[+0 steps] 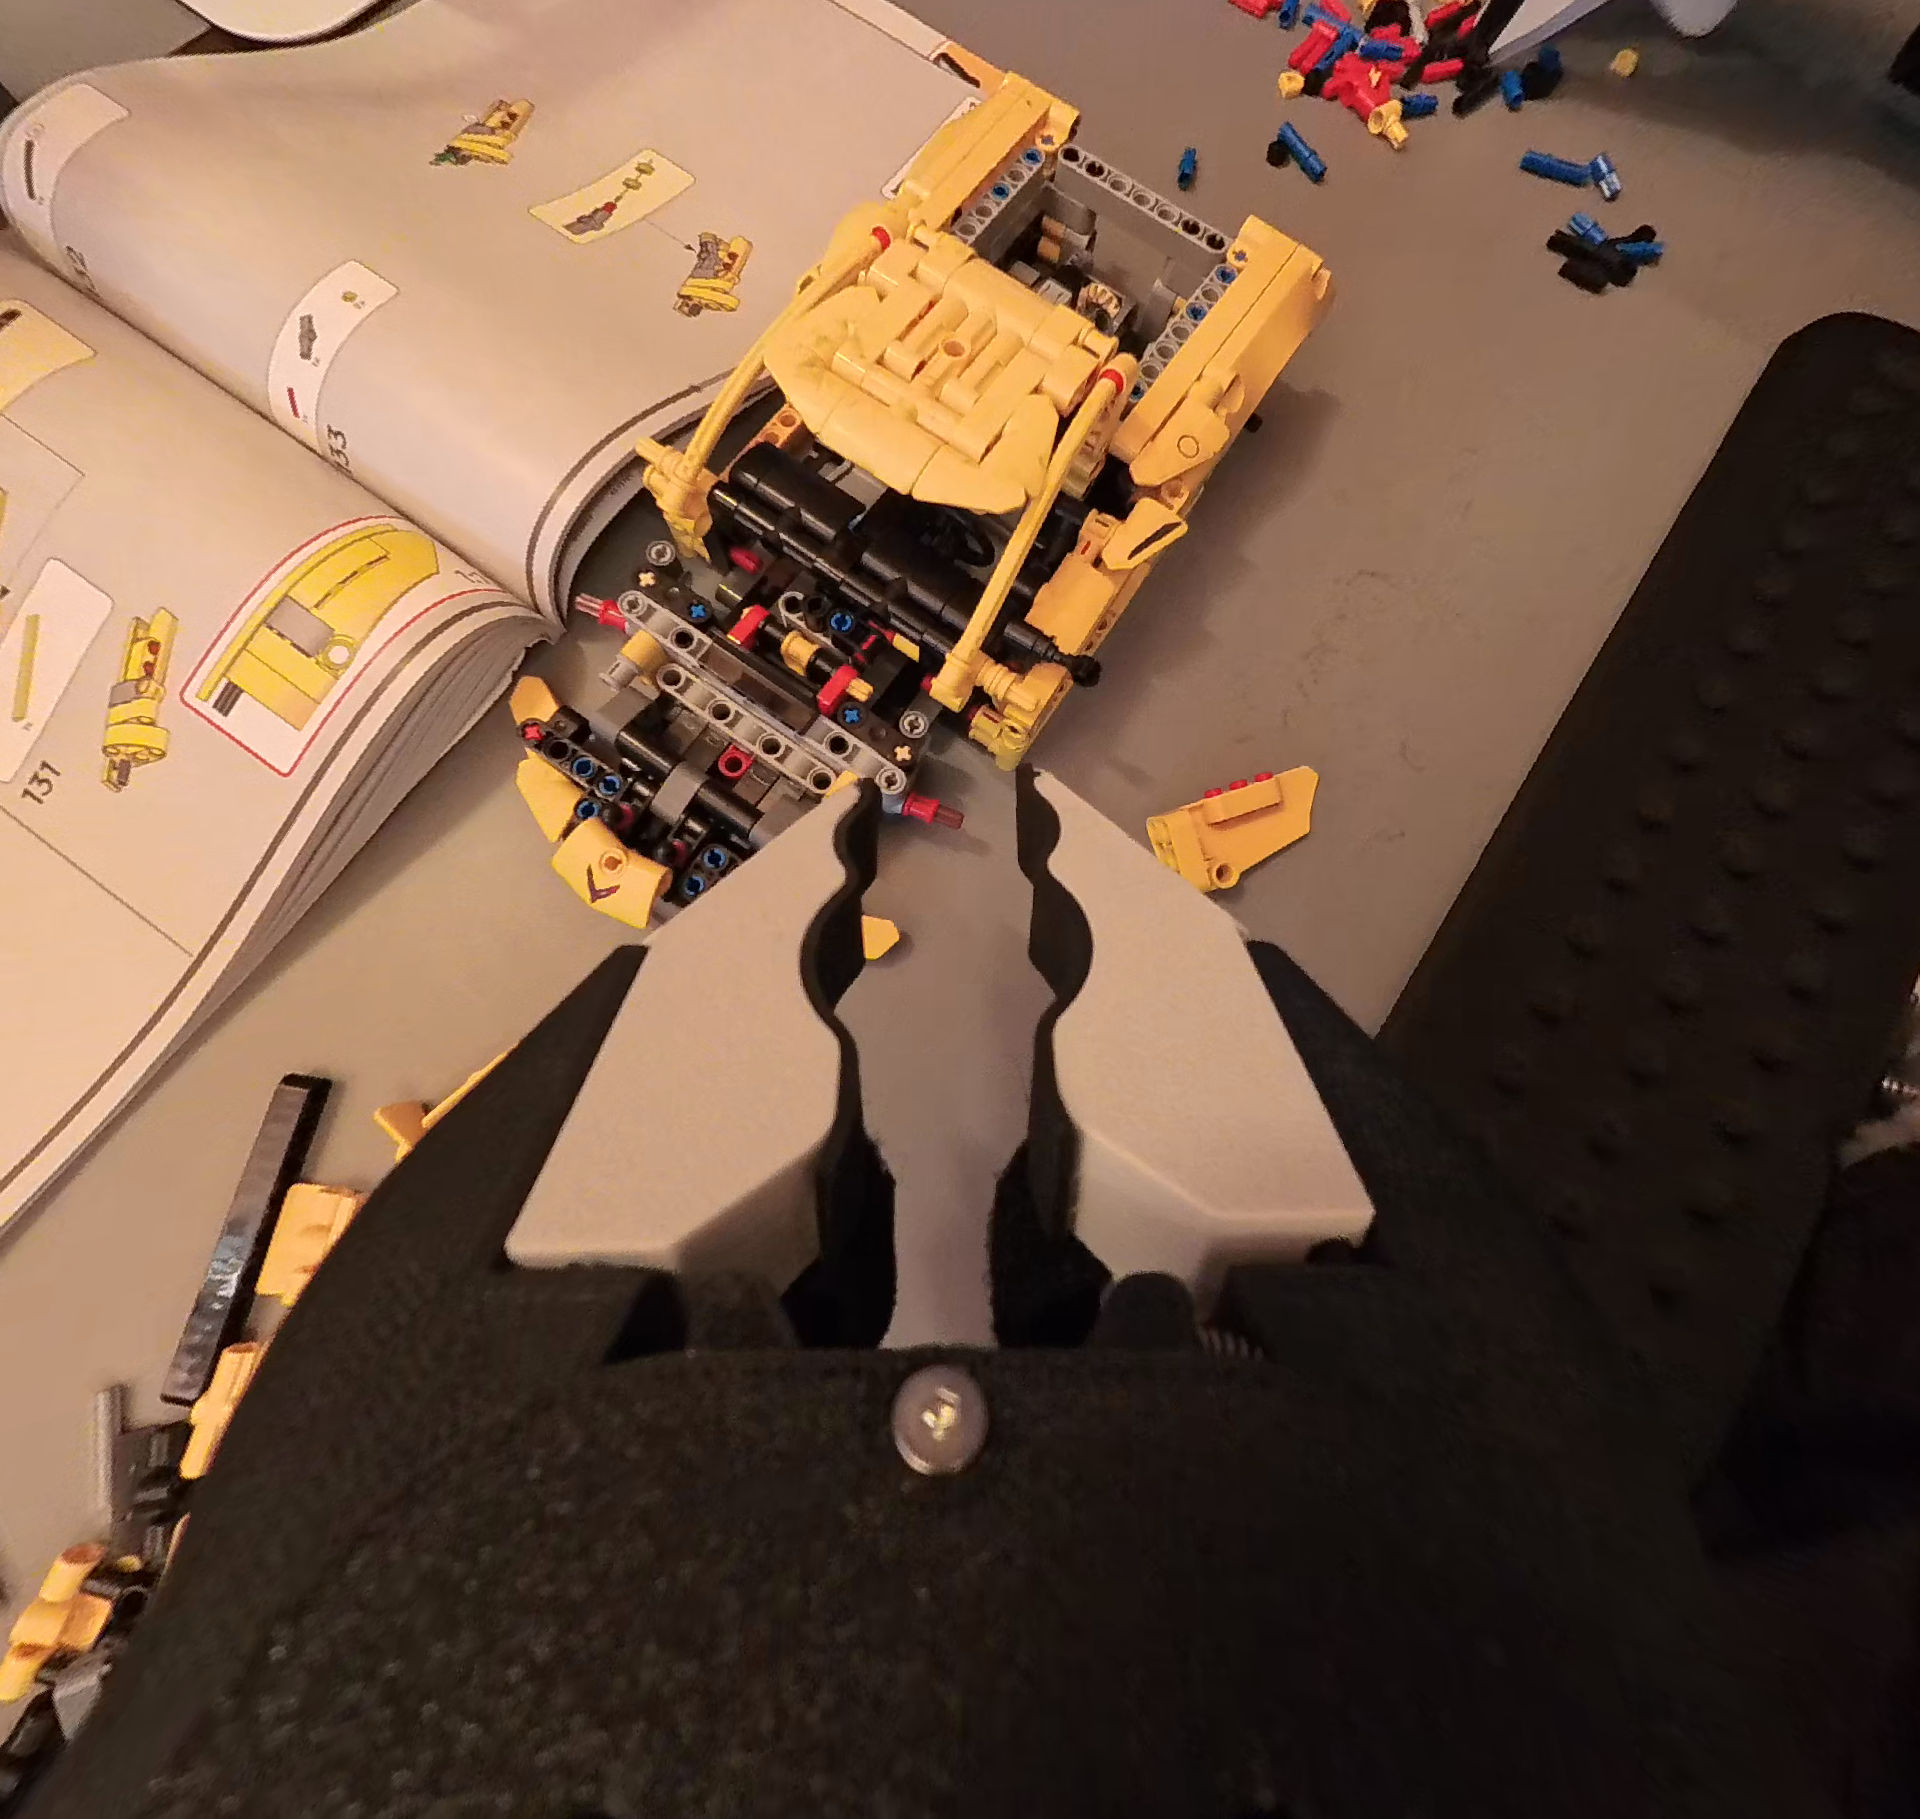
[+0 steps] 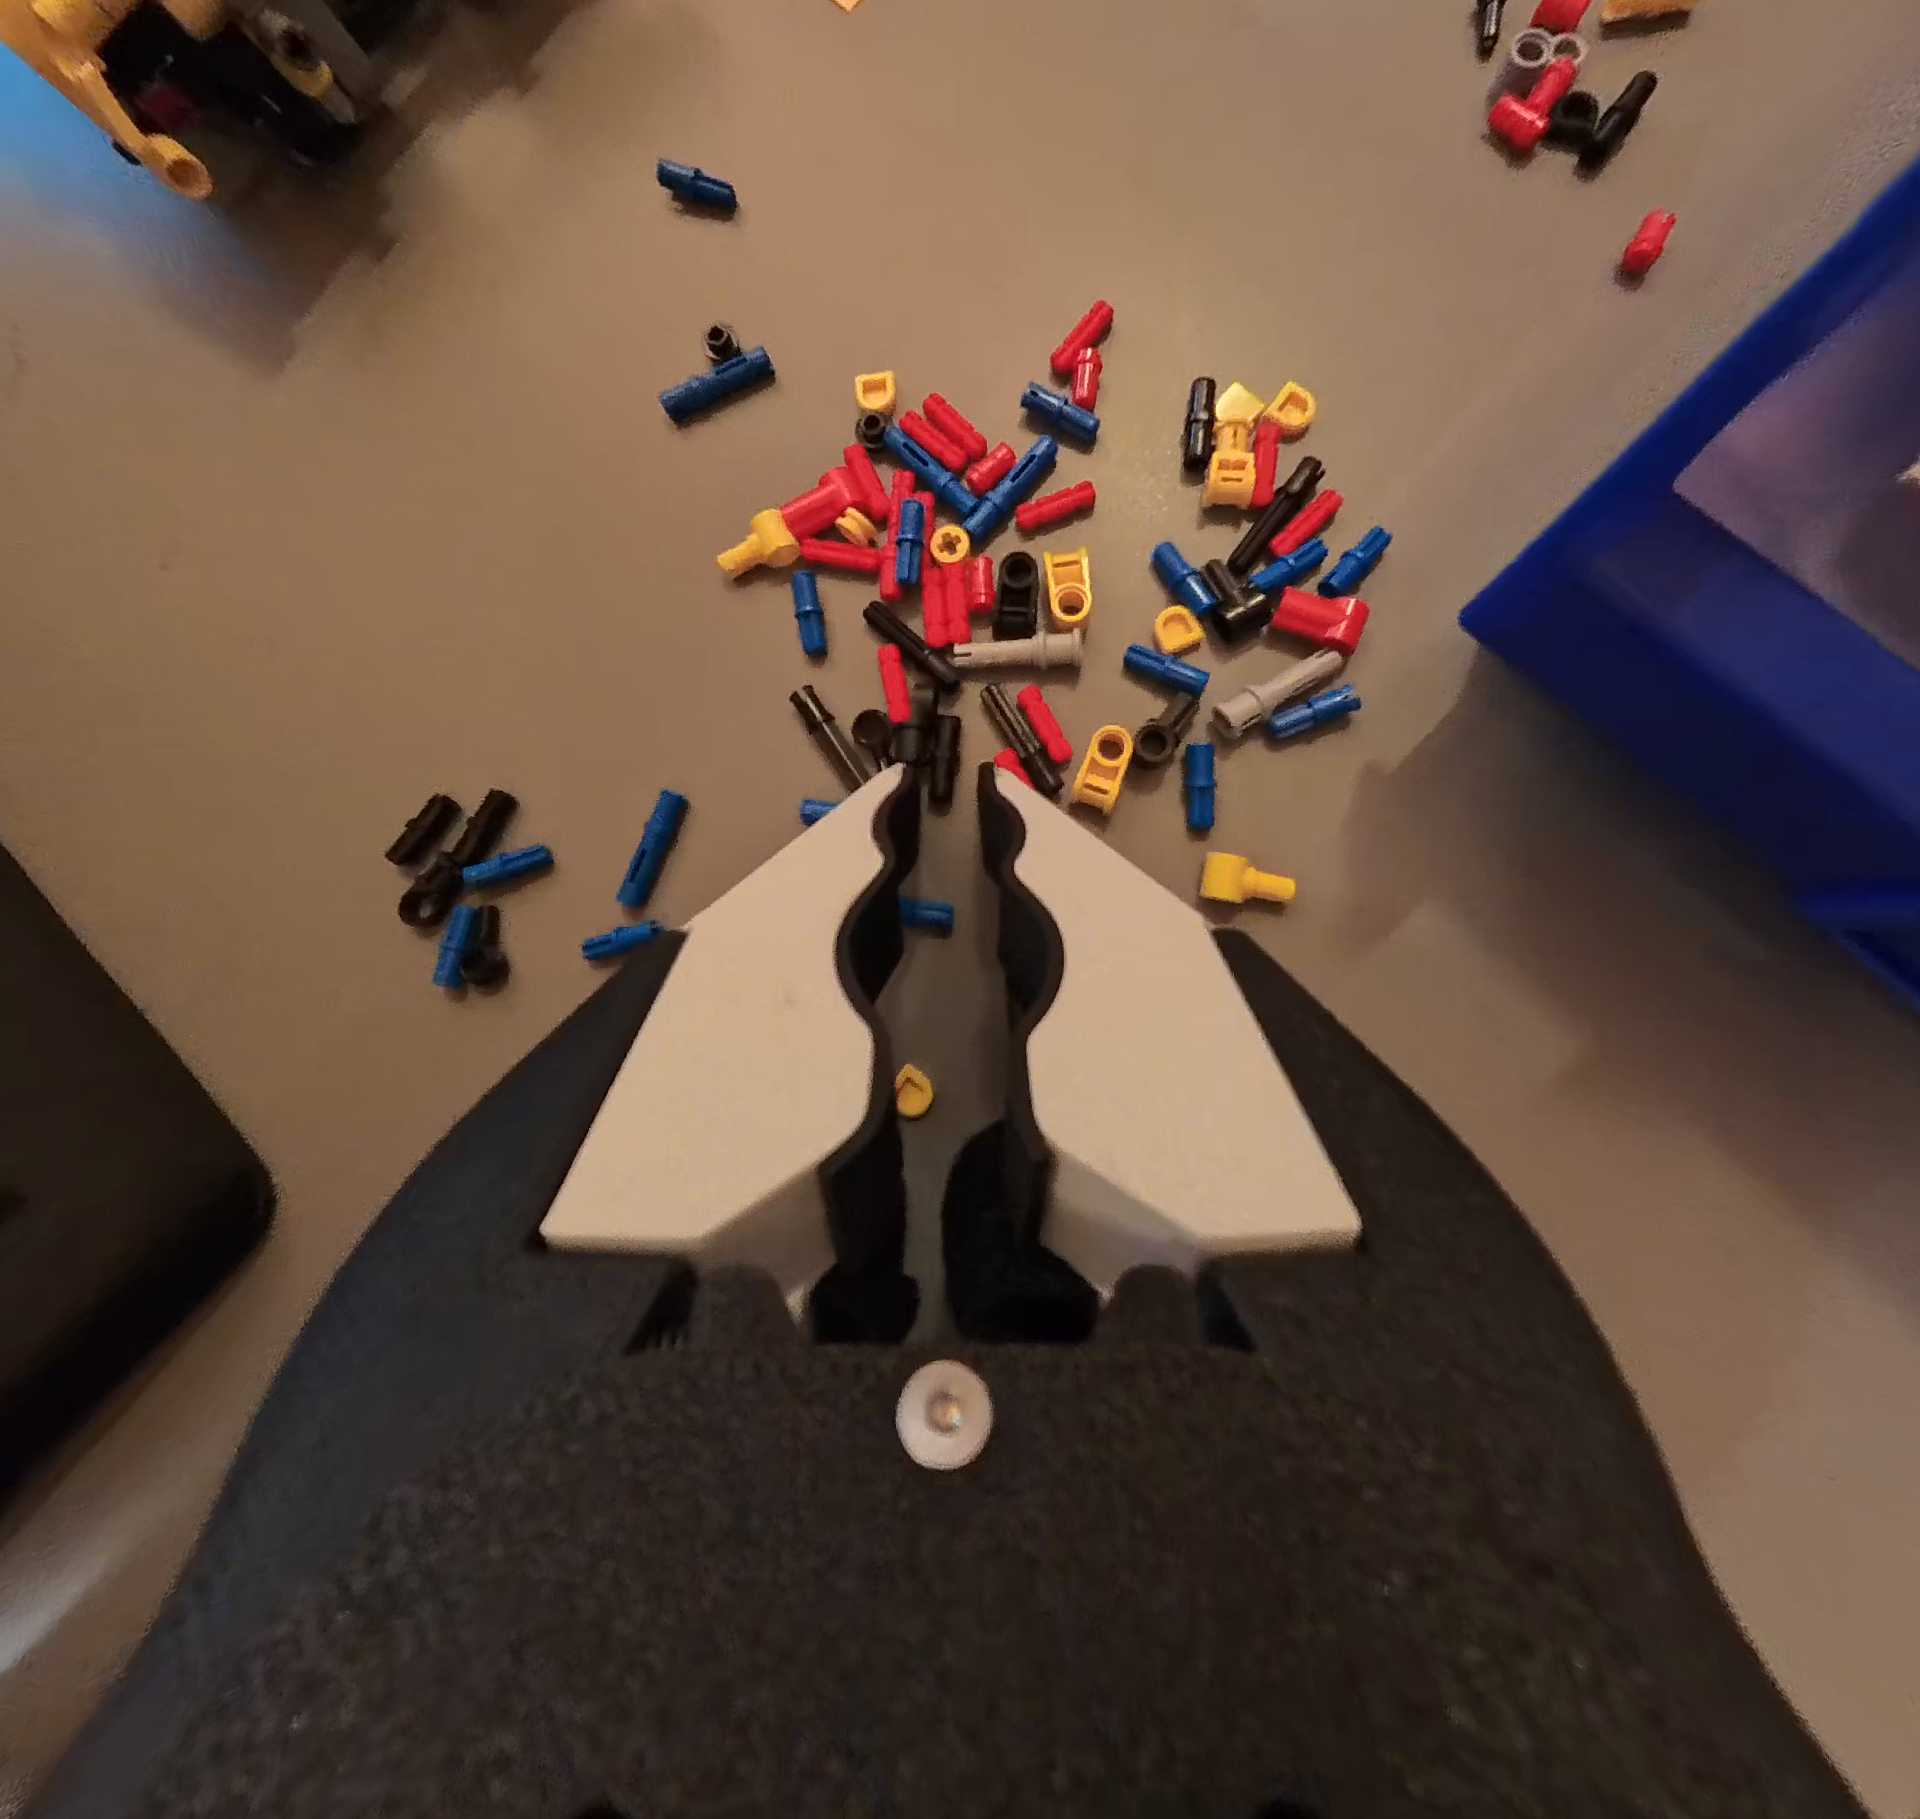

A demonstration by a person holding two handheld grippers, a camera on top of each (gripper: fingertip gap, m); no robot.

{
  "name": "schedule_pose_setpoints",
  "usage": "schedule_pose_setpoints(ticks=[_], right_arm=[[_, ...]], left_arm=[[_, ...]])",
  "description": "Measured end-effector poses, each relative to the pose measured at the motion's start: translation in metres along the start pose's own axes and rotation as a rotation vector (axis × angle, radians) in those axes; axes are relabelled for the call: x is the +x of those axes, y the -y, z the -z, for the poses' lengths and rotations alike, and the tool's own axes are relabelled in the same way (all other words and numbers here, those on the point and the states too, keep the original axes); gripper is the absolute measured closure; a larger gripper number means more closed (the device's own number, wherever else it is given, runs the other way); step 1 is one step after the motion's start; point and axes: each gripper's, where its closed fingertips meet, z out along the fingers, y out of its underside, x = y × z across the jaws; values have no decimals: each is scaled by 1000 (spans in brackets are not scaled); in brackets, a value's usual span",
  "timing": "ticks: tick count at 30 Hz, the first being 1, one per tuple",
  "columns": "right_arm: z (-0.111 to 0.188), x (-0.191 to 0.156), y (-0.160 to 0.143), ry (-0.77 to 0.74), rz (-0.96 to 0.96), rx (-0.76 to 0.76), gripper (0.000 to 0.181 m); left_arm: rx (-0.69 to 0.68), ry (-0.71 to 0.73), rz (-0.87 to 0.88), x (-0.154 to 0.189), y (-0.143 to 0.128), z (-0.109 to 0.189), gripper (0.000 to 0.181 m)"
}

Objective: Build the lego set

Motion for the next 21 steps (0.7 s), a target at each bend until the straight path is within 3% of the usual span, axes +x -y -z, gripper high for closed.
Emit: schedule_pose_setpoints(ticks=[10, 16, 18, 21], right_arm=[[13, -1, 9, -41, 26, 20, 178], [63, 26, 0, -320, 120, -74, 178], [69, 9, 7, -275, 106, -53, 178], [54, -46, 25, -107, 142, 0, 178]], left_arm=[[2, 5, -5, 0, 1, 2, 155], [17, 9, -5, -2, 1, 7, 155], [23, 4, -8, -1, 1, 7, 155], [46, -2, -20, 1, 4, 10, 155]])
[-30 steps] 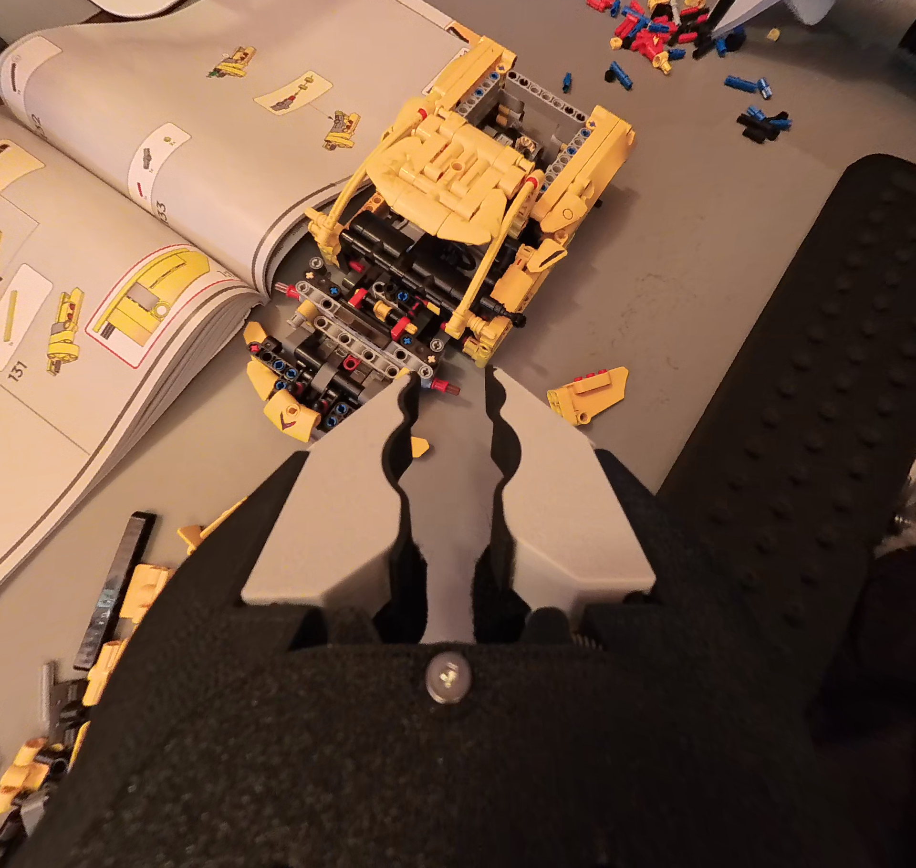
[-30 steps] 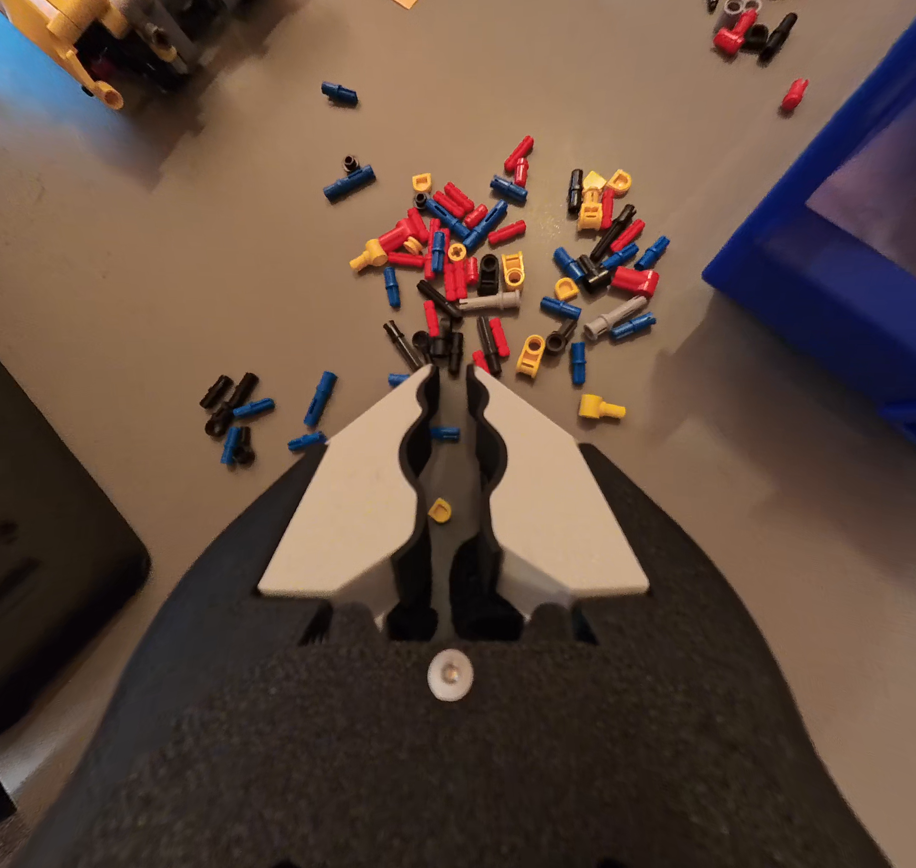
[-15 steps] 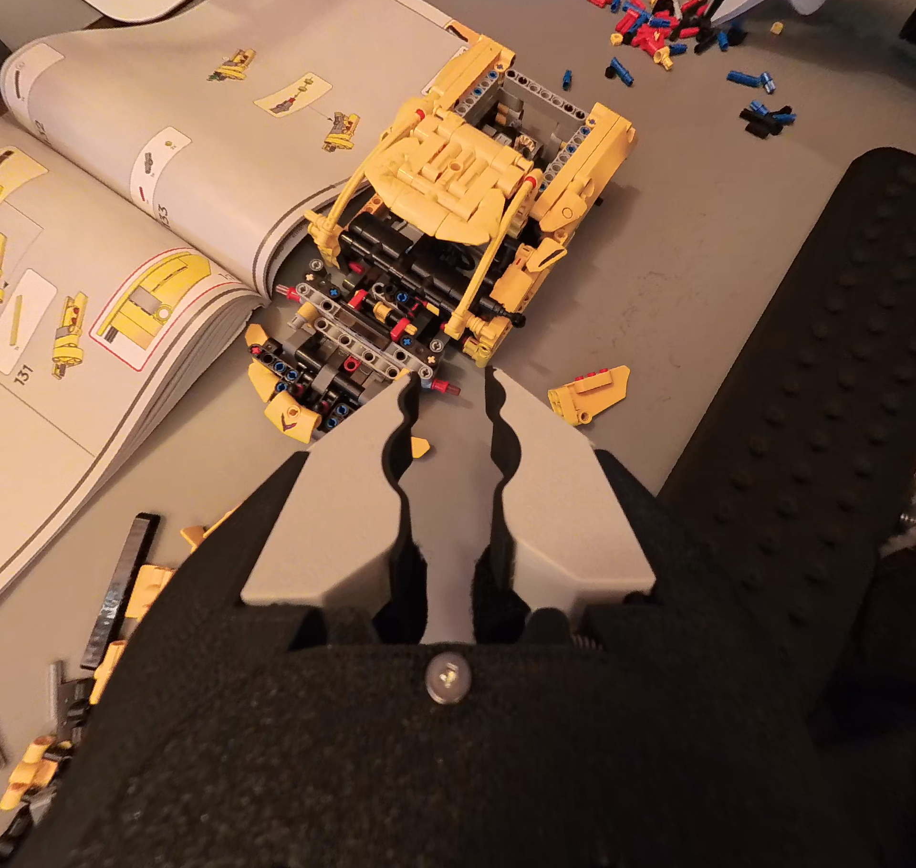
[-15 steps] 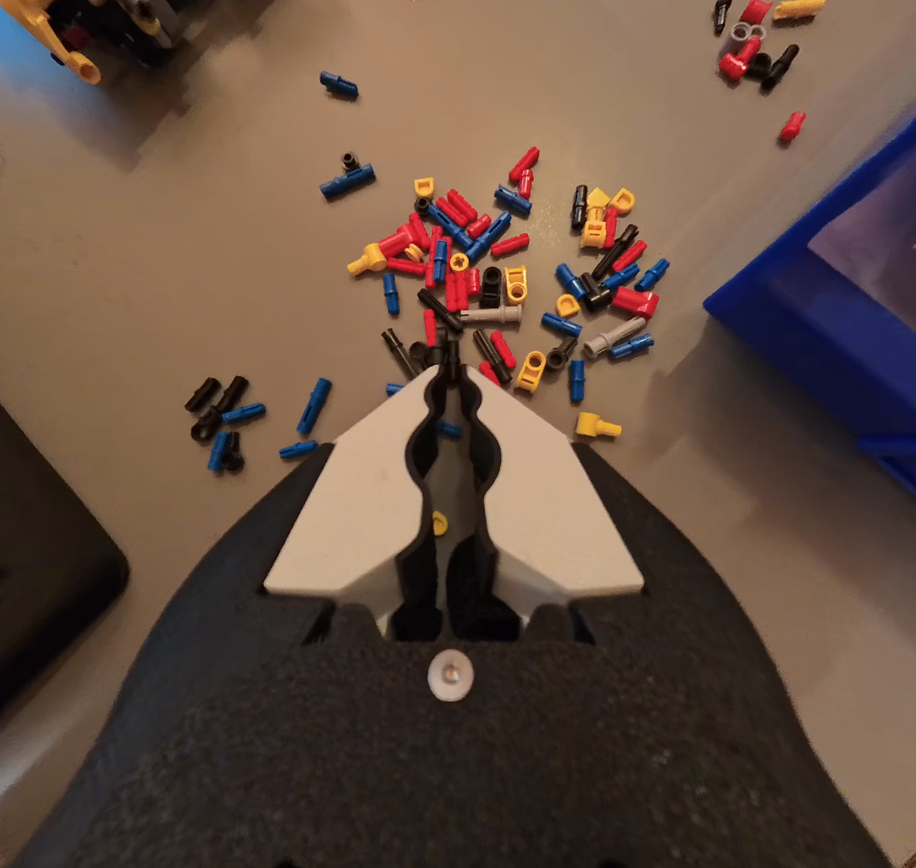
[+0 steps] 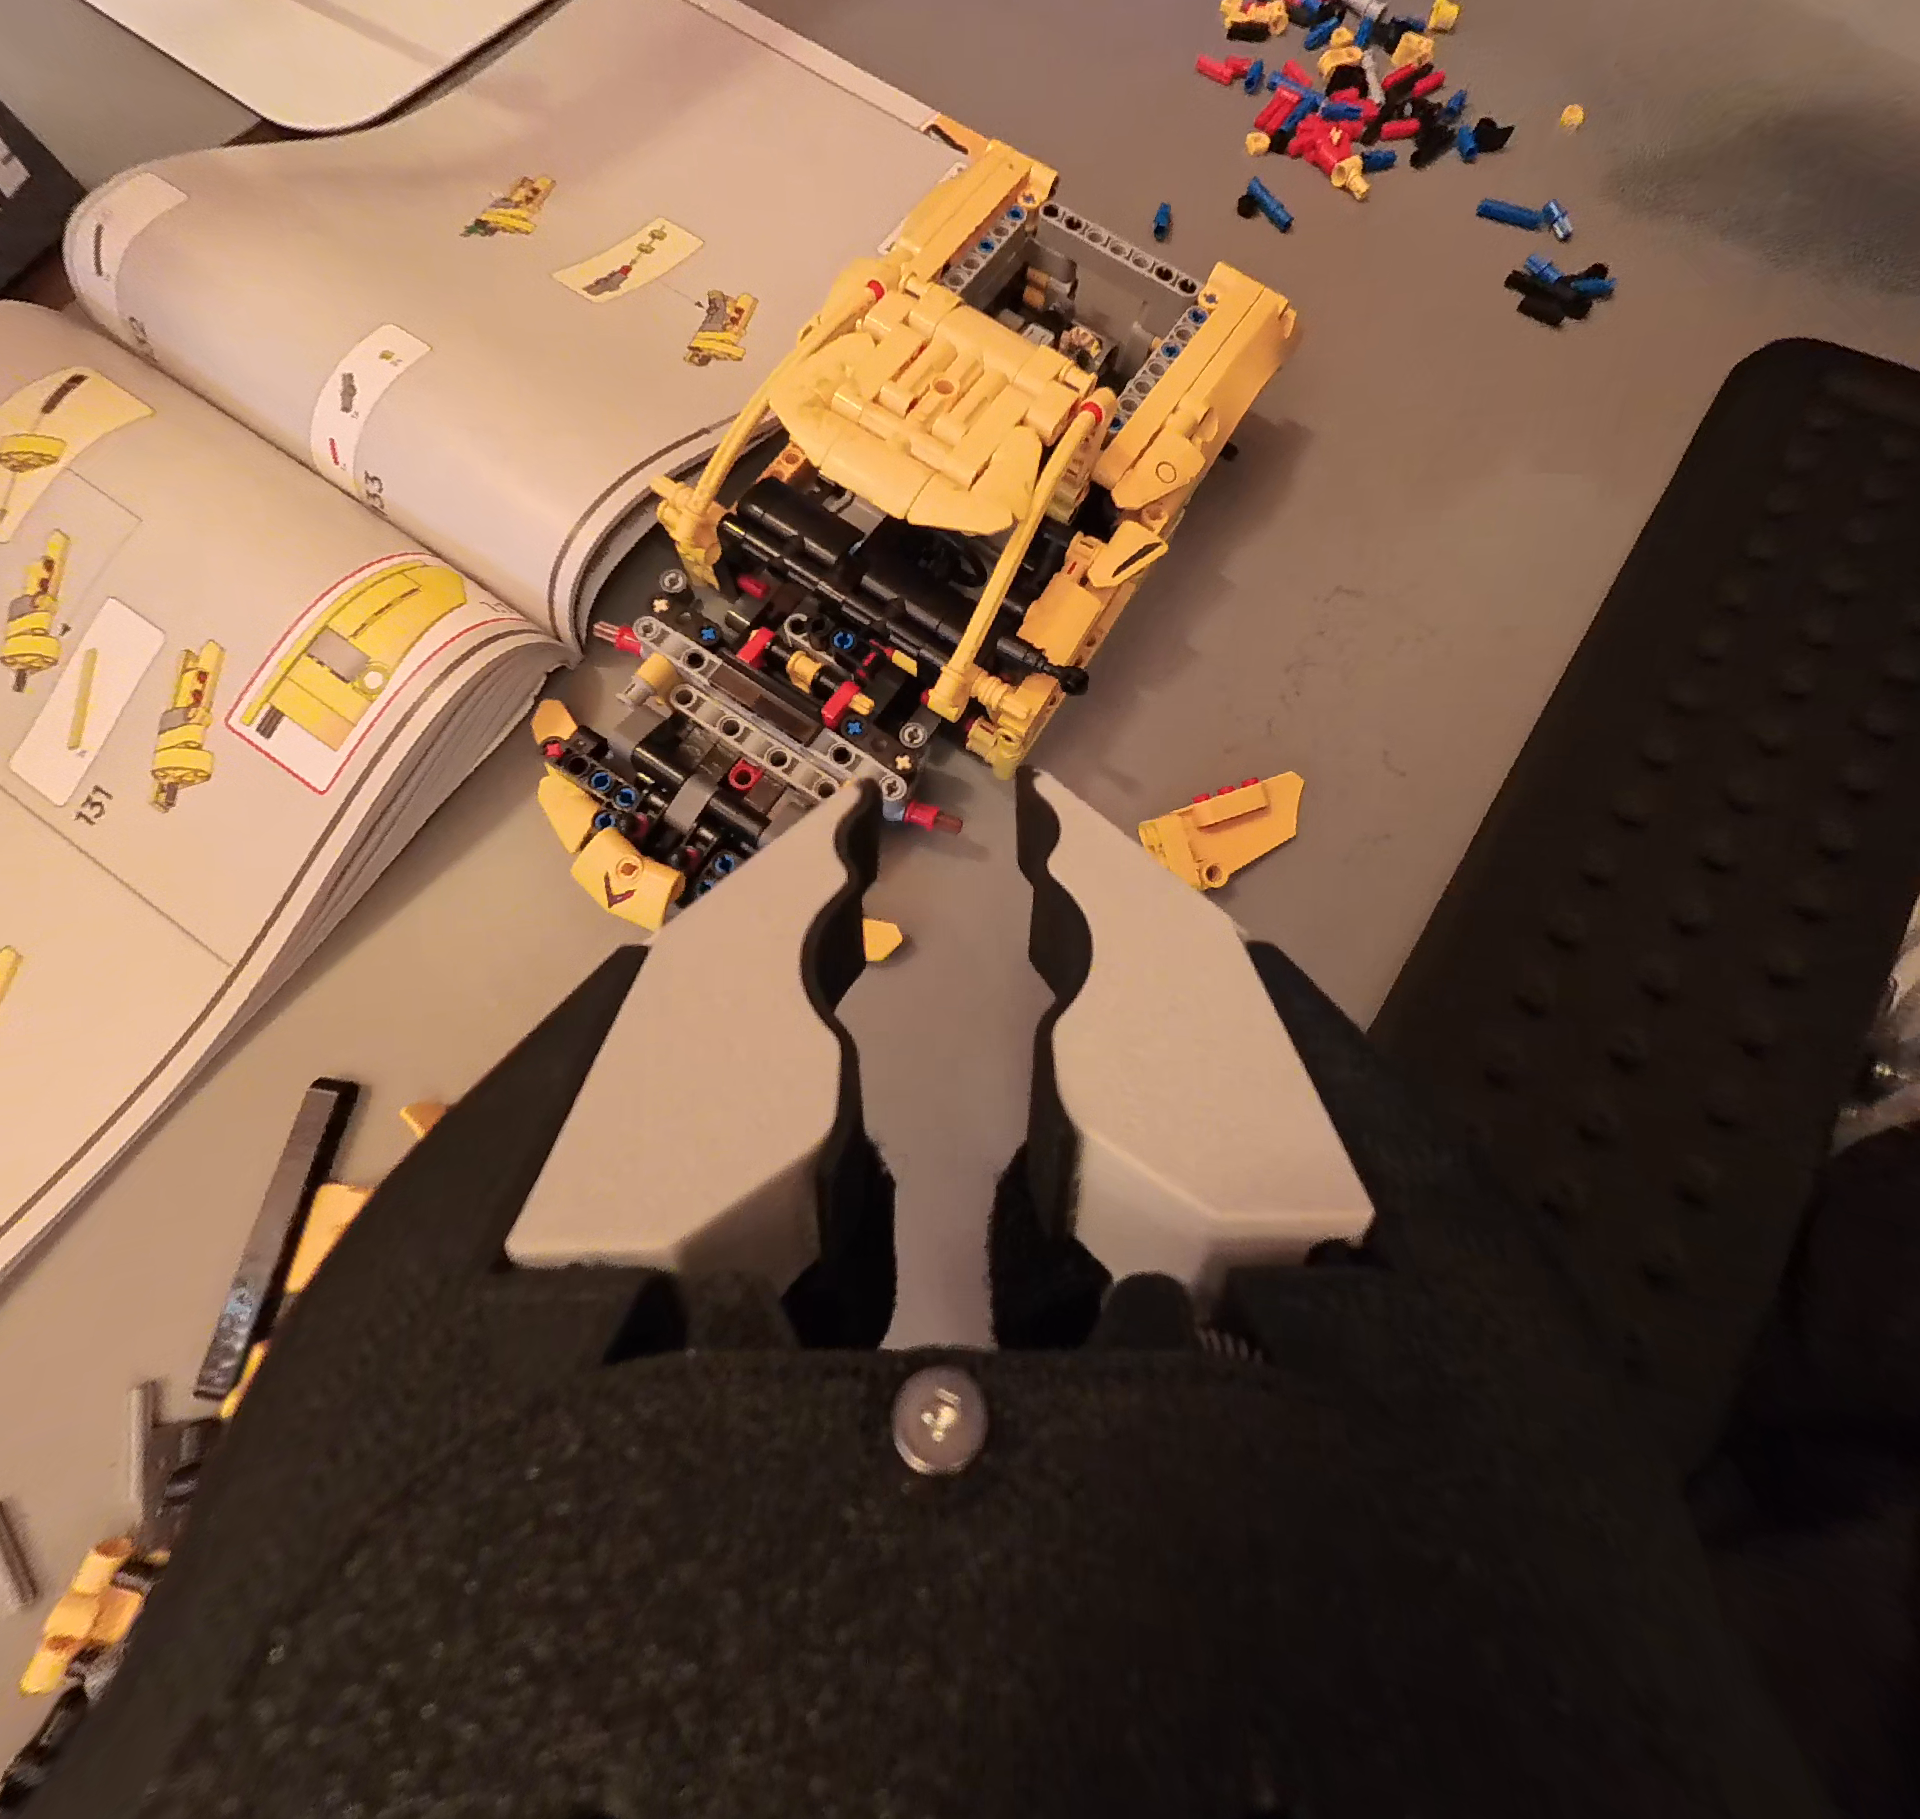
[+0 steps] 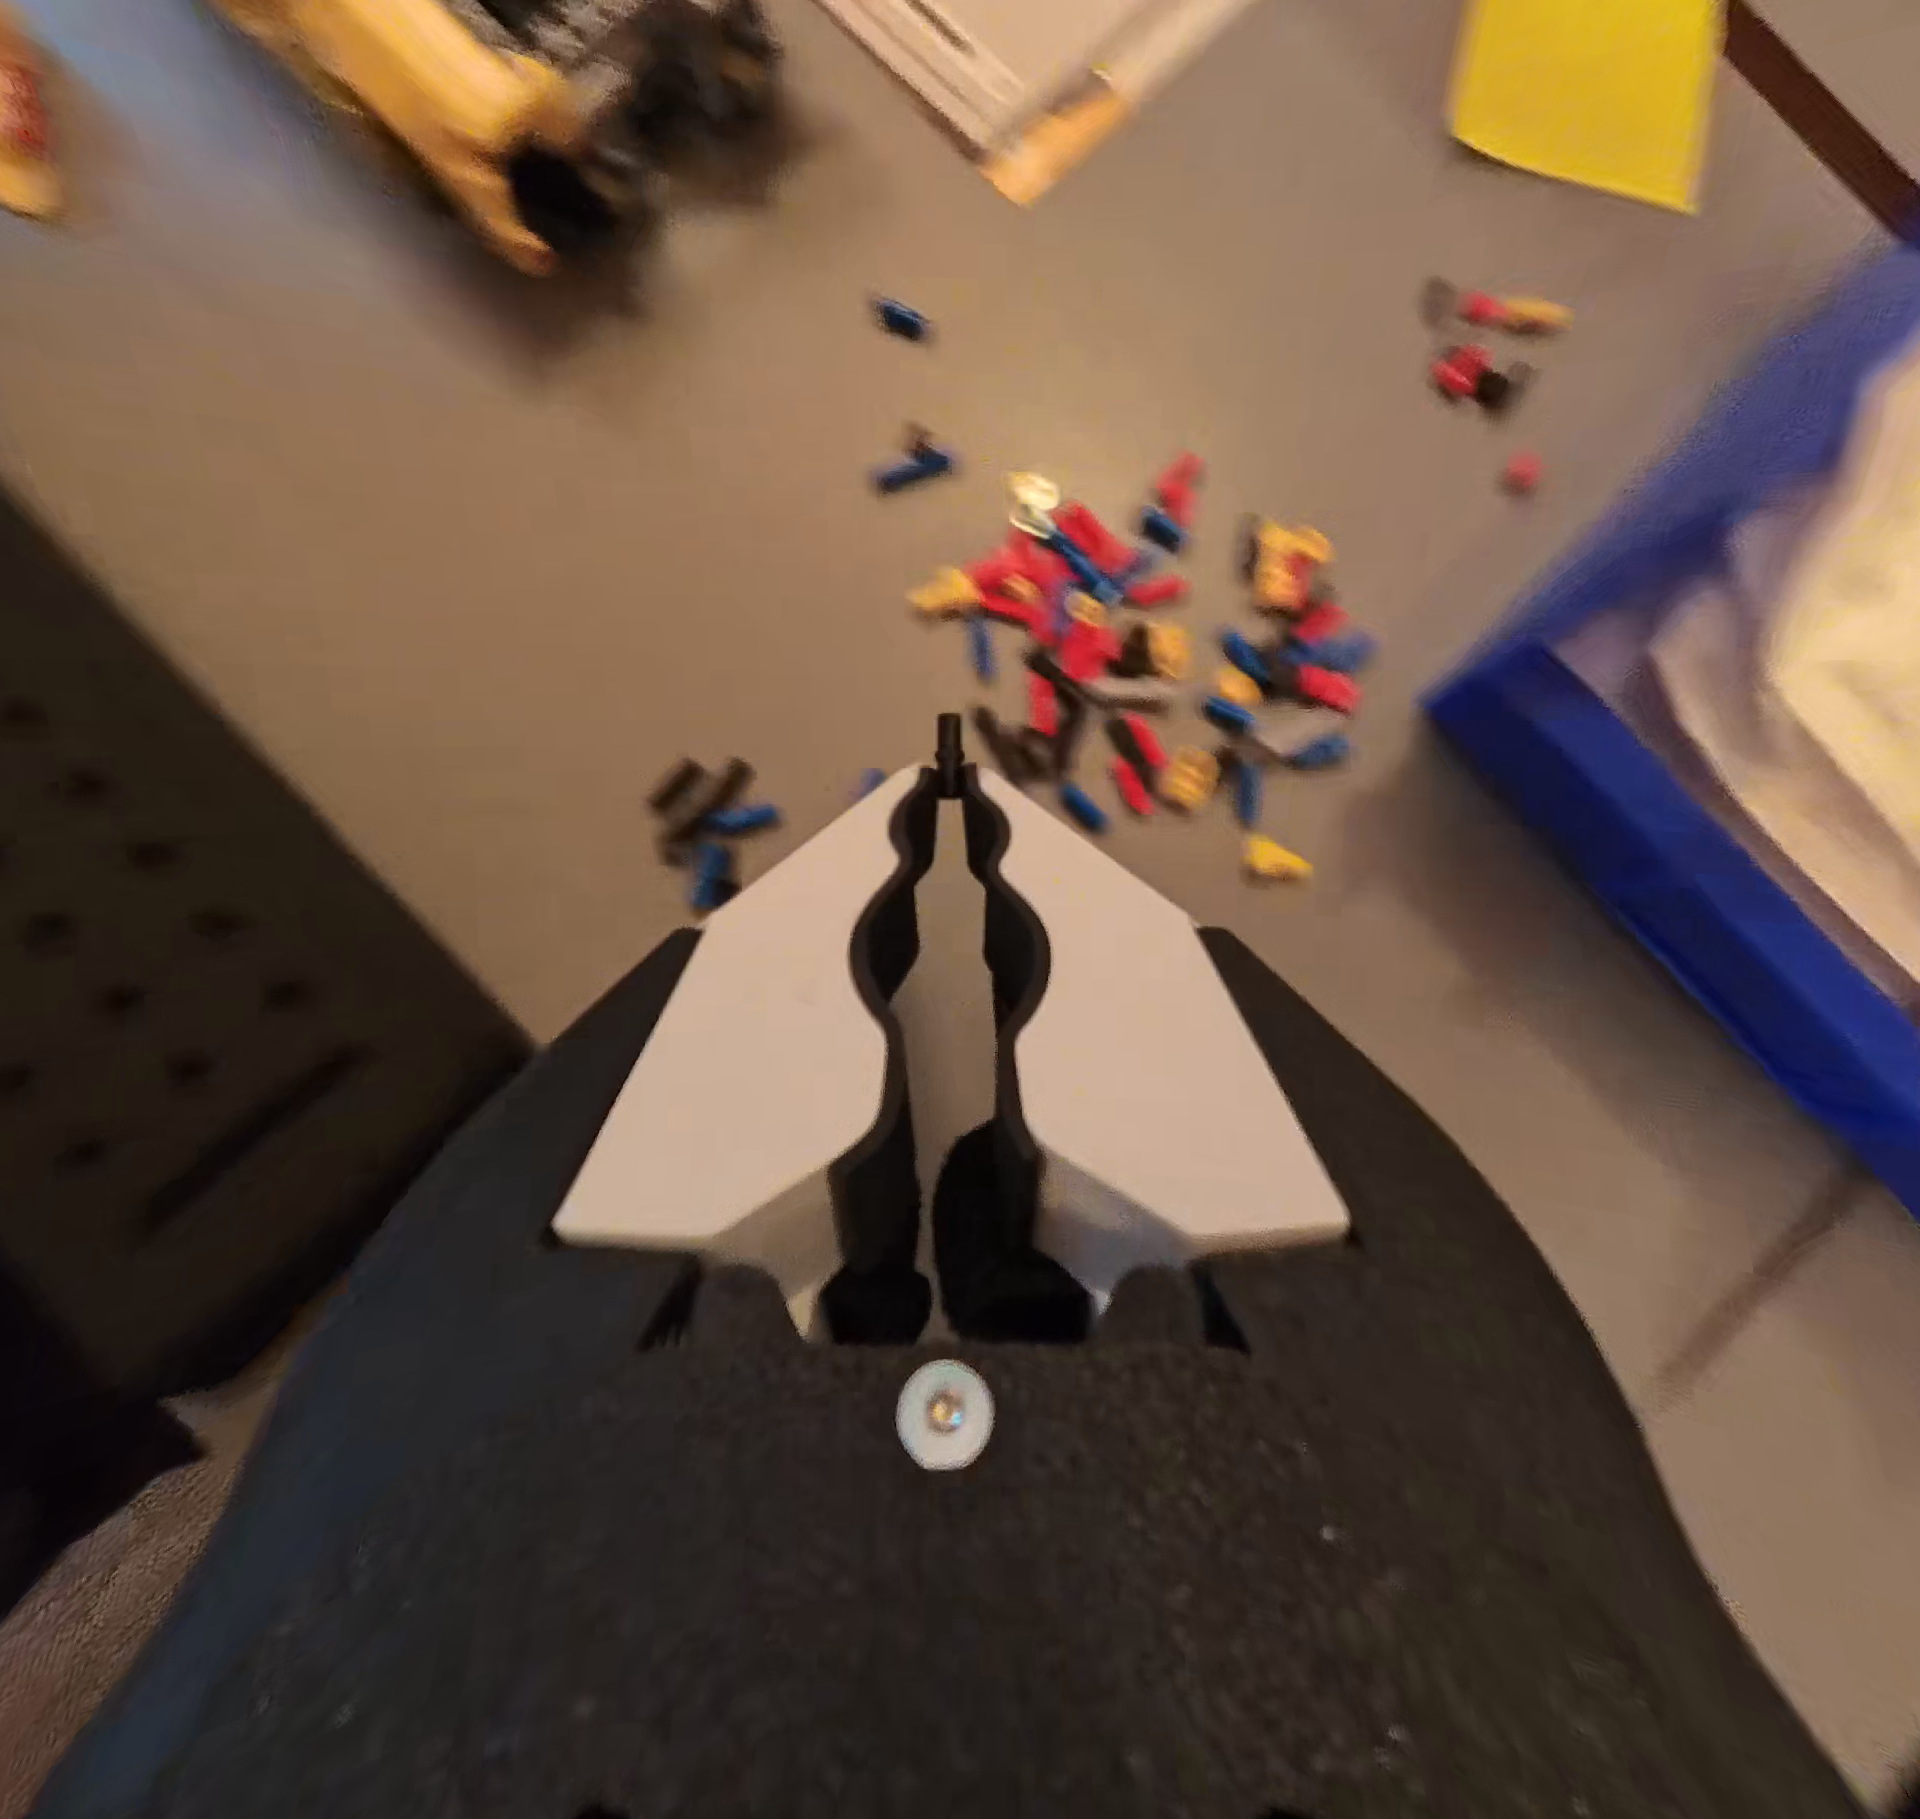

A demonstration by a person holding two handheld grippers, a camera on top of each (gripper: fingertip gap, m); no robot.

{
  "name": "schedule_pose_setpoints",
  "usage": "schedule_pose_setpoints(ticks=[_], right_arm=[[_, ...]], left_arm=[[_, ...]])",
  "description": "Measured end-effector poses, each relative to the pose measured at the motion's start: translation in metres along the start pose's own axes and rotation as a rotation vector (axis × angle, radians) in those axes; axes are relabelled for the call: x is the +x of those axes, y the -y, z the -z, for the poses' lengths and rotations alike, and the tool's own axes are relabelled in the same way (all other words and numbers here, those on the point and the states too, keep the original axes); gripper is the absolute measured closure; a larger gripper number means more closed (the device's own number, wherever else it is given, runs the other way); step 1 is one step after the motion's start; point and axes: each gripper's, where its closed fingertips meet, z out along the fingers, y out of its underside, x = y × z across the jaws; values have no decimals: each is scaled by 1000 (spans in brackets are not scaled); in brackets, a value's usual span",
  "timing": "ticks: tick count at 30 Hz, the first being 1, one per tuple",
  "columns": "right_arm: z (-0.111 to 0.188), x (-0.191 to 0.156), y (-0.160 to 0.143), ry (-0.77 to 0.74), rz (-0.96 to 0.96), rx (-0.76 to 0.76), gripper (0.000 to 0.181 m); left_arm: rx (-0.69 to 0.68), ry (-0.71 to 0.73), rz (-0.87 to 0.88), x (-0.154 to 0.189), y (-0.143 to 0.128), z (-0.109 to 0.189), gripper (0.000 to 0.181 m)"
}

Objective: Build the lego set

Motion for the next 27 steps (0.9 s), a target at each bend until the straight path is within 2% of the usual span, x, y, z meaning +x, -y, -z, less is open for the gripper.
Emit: schedule_pose_setpoints(ticks=[5, 9, 13, 17, 27], right_arm=[[-45, -112, 44, 315, 23, 115, 178], [-77, -167, 66, 414, 8, 138, 178], [-101, -170, 77, 300, 9, 115, 178], [-112, -170, 76, 254, 46, 75, 178], [-124, -182, 80, 257, 78, 73, 178]], left_arm=[[-1, 8, 5, -1, -3, 4, 155], [1, 18, 9, -3, -7, 9, 155], [-6, 44, 15, -9, -14, 17, 155], [-6, 110, 53, -26, -27, 37, 155], [-56, 275, 201, -61, -95, 96, 155]])
